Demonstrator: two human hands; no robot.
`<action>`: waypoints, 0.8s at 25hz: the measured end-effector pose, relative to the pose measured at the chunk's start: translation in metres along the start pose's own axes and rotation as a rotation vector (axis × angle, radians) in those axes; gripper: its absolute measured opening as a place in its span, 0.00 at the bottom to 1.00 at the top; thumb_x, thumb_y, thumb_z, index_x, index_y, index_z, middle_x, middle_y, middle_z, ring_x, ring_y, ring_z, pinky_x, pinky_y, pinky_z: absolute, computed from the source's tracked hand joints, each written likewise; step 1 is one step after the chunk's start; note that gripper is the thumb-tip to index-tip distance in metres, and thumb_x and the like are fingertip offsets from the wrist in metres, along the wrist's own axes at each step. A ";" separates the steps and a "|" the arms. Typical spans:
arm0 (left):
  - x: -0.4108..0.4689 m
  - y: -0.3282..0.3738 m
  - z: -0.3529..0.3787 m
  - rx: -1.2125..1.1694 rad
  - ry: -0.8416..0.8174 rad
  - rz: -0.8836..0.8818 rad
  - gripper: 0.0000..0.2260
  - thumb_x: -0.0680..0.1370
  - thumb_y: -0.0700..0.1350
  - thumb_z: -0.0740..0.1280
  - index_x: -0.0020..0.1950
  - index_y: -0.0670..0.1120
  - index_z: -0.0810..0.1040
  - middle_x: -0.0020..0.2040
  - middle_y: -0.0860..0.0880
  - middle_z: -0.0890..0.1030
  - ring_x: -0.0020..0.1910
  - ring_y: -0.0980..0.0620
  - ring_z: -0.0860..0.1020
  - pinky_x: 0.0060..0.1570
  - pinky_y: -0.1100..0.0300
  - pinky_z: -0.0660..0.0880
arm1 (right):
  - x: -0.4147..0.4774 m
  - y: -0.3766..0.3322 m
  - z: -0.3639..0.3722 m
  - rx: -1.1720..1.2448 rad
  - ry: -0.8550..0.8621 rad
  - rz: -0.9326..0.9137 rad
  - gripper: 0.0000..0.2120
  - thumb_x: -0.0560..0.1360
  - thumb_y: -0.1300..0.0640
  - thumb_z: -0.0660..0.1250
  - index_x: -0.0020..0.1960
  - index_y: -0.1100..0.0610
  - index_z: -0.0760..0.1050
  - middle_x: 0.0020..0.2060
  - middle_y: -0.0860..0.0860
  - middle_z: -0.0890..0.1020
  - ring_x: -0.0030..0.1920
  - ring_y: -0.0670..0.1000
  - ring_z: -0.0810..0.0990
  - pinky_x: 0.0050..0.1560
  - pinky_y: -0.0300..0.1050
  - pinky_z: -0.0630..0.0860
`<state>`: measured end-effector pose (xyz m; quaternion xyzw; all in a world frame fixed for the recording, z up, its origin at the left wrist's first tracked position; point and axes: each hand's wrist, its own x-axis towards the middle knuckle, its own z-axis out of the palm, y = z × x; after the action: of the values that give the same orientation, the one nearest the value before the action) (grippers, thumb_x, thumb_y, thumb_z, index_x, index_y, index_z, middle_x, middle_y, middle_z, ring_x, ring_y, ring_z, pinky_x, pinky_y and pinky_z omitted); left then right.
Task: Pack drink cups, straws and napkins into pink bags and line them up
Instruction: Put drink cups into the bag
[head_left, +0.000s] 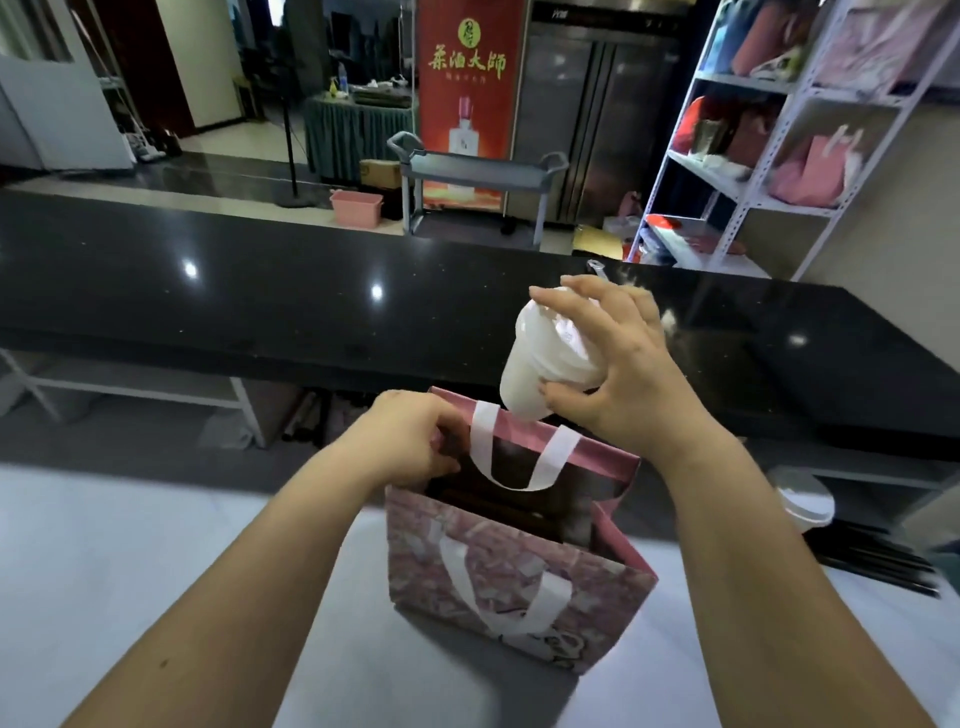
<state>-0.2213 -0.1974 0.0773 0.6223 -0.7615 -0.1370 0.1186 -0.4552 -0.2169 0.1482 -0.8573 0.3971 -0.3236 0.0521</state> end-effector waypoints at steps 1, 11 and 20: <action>0.002 -0.005 -0.001 0.027 -0.019 0.045 0.16 0.68 0.50 0.76 0.53 0.62 0.79 0.53 0.61 0.79 0.57 0.55 0.76 0.56 0.55 0.73 | 0.000 -0.008 0.002 0.012 -0.019 0.018 0.36 0.68 0.54 0.73 0.71 0.38 0.64 0.68 0.44 0.65 0.67 0.48 0.57 0.66 0.45 0.55; -0.002 -0.027 0.019 0.219 -0.260 0.159 0.61 0.62 0.63 0.77 0.77 0.53 0.33 0.78 0.52 0.33 0.76 0.49 0.32 0.74 0.39 0.46 | -0.068 -0.047 0.062 -0.315 -0.361 0.064 0.32 0.64 0.46 0.73 0.67 0.42 0.70 0.62 0.47 0.71 0.60 0.52 0.66 0.61 0.45 0.66; -0.020 -0.029 0.022 0.254 -0.207 0.260 0.70 0.53 0.70 0.77 0.76 0.50 0.29 0.76 0.49 0.29 0.75 0.46 0.30 0.74 0.39 0.43 | -0.053 -0.033 0.103 -0.573 -0.674 0.164 0.34 0.68 0.49 0.72 0.69 0.46 0.59 0.64 0.52 0.67 0.62 0.56 0.67 0.56 0.51 0.74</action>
<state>-0.1981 -0.1818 0.0460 0.5115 -0.8546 -0.0864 -0.0229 -0.3977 -0.1734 0.0518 -0.8603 0.4983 0.1019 -0.0354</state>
